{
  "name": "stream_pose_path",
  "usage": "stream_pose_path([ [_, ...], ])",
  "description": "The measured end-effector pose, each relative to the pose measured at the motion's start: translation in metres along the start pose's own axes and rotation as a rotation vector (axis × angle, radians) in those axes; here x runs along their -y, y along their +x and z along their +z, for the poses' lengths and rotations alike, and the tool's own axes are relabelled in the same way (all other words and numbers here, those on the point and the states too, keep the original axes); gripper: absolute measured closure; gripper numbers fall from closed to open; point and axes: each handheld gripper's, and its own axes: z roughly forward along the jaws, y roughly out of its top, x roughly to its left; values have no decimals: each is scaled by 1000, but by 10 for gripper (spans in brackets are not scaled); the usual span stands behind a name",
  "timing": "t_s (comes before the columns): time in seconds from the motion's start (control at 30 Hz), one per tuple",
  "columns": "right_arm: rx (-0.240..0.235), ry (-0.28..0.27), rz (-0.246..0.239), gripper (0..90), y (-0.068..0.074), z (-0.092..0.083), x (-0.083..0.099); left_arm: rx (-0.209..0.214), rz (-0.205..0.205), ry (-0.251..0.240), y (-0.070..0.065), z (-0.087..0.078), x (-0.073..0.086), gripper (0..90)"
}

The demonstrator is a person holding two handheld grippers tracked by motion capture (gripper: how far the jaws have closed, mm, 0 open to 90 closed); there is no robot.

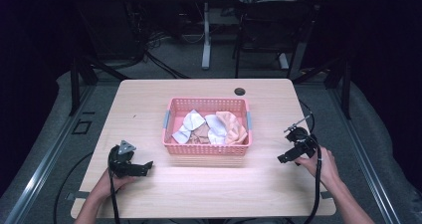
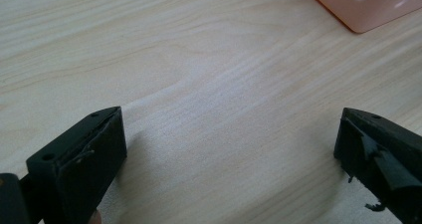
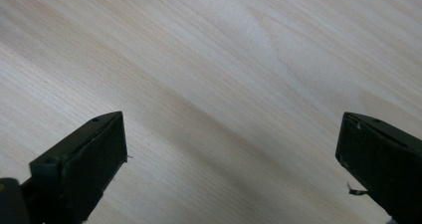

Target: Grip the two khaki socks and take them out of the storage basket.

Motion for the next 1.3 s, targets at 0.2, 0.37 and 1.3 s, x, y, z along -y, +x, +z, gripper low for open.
stream_pose_path([
  [0.2,-7,-12,-24,0,5,-12,-7,1,0,0,0,0,0,0],
  [0.37,-10,-44,-32,0,11,-25,-16,1,1,1,0,0,0,0],
  [1.3,-101,-164,-162,6,60,-68,-94,1,3,2,0,0,0,0],
])
